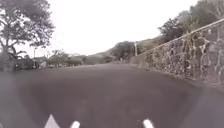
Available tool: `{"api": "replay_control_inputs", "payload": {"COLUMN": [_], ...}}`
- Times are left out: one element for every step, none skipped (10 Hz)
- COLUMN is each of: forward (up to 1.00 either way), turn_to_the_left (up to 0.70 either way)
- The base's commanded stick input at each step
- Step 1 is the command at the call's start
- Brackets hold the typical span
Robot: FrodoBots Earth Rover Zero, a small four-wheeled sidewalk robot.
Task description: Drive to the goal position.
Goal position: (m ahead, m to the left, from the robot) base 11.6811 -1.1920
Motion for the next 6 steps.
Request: {"api": "replay_control_inputs", "payload": {"forward": [0.50, 0.50, 0.50, 0.50, 0.50, 0.50], "turn_to_the_left": [0.00, 0.00, 0.00, 0.00, 0.00, 0.00]}}
